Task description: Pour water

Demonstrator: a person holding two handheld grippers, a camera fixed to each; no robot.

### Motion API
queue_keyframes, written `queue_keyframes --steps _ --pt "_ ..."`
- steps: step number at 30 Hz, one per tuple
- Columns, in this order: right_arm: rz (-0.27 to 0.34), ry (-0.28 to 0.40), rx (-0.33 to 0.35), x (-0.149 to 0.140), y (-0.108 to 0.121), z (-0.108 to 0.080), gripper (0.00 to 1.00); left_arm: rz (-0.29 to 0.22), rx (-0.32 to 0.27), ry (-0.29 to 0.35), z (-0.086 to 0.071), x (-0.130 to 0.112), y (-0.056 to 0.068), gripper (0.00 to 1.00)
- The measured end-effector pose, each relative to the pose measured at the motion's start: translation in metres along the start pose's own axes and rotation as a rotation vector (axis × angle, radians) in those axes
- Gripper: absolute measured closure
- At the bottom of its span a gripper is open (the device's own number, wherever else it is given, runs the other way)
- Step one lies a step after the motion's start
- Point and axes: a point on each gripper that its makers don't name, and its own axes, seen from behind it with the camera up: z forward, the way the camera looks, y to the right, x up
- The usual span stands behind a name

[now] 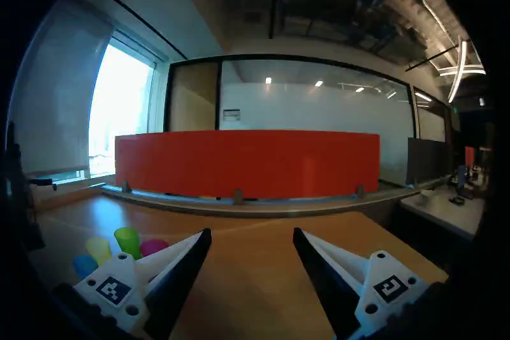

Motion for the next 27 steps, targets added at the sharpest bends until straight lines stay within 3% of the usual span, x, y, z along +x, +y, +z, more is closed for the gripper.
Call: queue_keyframes --steps 6,12,21,27 --pt "0.004 0.0 0.013 0.017 0.0 0.002 0.01 0.021 -0.05 -0.015 0.0 0.014 0.007 0.01" --pt "0.014 -0.014 0.073 0.021 -0.01 0.004 0.01 0.011 -0.105 -0.04 0.001 0.017 0.015 0.01" --pt "-0.005 -0.048 0.244 0.029 -0.042 0.002 0.01 0.054 -0.192 -0.089 0.0 0.018 0.023 0.01" --pt "-0.01 -0.093 0.366 0.029 -0.066 -0.001 0.01 0.068 -0.269 -0.119 0.0 0.016 0.035 0.01"
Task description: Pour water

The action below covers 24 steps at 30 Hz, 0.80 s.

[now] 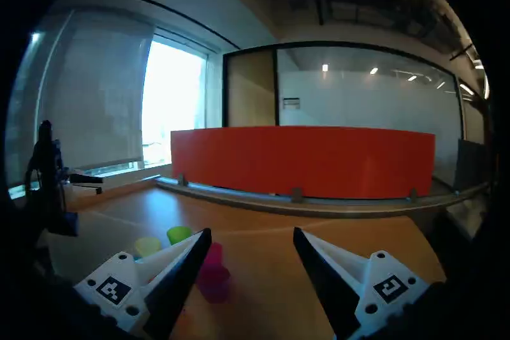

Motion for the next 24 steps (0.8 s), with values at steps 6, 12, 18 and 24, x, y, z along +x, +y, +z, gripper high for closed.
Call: queue_keyframes --steps 6,12,18,24 --pt "-0.003 -0.042 0.111 0.001 -0.021 0.003 0.01 0.011 -0.069 -0.025 0.001 -0.001 0.009 0.01" --pt "-0.03 -0.056 0.167 0.009 -0.032 0.004 0.01 0.003 -0.114 -0.034 0.003 -0.003 0.013 0.01" --pt "-0.062 -0.074 0.191 0.008 -0.037 0.005 0.01 -0.013 -0.168 -0.045 0.005 -0.007 0.021 0.01" --pt "-0.07 -0.107 0.206 0.003 -0.041 0.006 0.01 0.017 -0.184 -0.071 0.009 -0.011 0.022 0.01"
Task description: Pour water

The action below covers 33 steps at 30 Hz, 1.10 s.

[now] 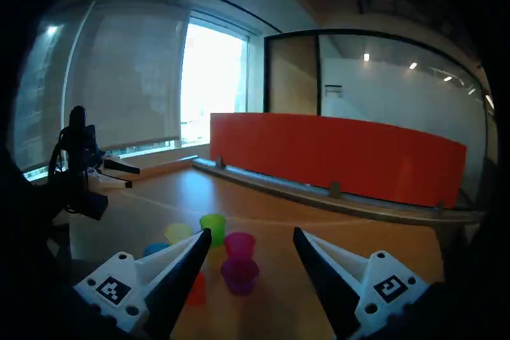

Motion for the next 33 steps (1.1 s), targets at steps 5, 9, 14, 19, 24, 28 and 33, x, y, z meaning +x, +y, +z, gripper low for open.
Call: queue_keyframes --steps 5,9,14,19,24,28,33 --pt "-0.001 -0.028 0.023 -0.005 -0.004 0.001 0.01 0.026 -0.014 -0.023 0.004 -0.002 0.002 0.01" --pt "-0.001 -0.036 0.033 -0.005 -0.006 0.003 0.01 0.034 -0.026 -0.032 0.007 -0.002 0.004 0.01" --pt "-0.001 -0.048 0.039 -0.008 -0.004 0.006 0.01 0.038 -0.053 -0.038 0.01 0.0 0.008 0.01" --pt "0.002 -0.056 0.048 -0.009 -0.004 0.011 0.01 0.032 -0.104 -0.049 0.013 0.0 0.018 0.01" --pt "0.003 -0.061 0.056 -0.007 -0.005 0.017 0.01 0.041 -0.136 -0.058 0.016 0.0 0.023 0.01" --pt "-0.003 -0.062 0.062 -0.005 -0.006 0.022 0.01 0.061 -0.144 -0.065 0.019 0.001 0.024 0.0" --pt "-0.011 -0.068 0.069 -0.005 -0.005 0.029 0.01 0.082 -0.164 -0.08 0.024 -0.003 0.027 0.01"
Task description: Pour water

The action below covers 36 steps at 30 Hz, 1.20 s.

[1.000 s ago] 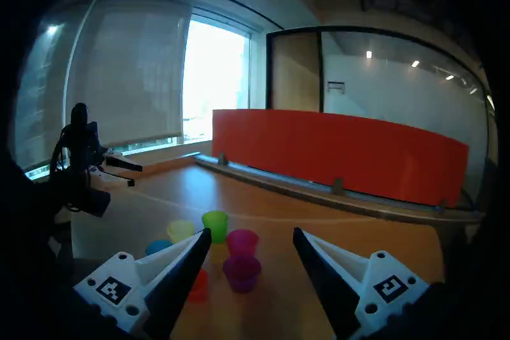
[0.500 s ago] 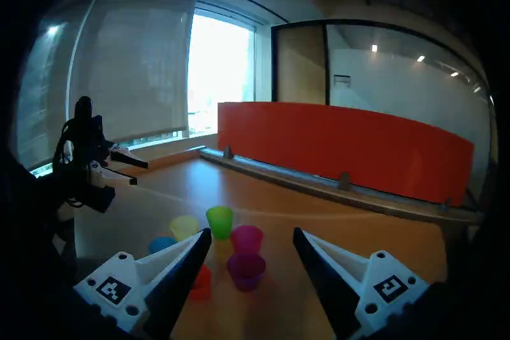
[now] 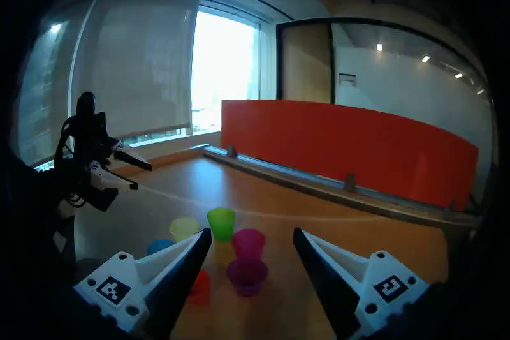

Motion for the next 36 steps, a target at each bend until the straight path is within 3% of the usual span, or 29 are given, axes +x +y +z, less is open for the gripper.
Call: queue_keyframes --steps 12,18,27,36 --pt "-0.01 -0.019 0.02 -0.004 0.001 0.013 0.01 0.024 -0.145 -0.043 0.012 -0.013 0.03 0.0" --pt "-0.016 -0.028 0.023 -0.005 0.004 0.019 0.01 0.012 -0.222 -0.089 0.018 -0.031 0.047 0.0" --pt "-0.02 -0.034 0.022 -0.004 0.007 0.025 0.01 0.056 -0.247 -0.171 0.03 -0.068 0.06 0.0" --pt "-0.027 -0.044 0.015 -0.009 0.011 0.026 0.01 0.088 -0.283 -0.225 0.034 -0.09 0.075 0.0"
